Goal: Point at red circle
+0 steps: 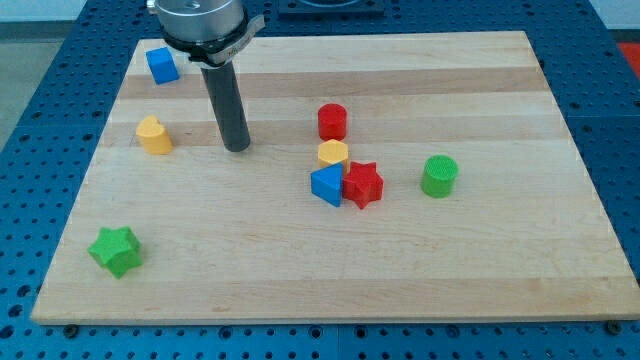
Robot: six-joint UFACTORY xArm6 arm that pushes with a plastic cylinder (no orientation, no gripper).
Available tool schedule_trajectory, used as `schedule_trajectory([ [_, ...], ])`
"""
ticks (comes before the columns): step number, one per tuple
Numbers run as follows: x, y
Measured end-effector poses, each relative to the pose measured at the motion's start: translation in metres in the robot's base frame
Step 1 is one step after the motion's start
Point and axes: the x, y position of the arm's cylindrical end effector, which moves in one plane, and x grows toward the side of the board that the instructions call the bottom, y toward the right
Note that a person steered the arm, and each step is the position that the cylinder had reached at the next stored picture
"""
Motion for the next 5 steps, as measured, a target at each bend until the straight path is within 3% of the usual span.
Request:
schedule_trajectory([
  [1,-0.033,0.032],
  [4,-0.041,0.048],
  [5,-0.049,0.087],
])
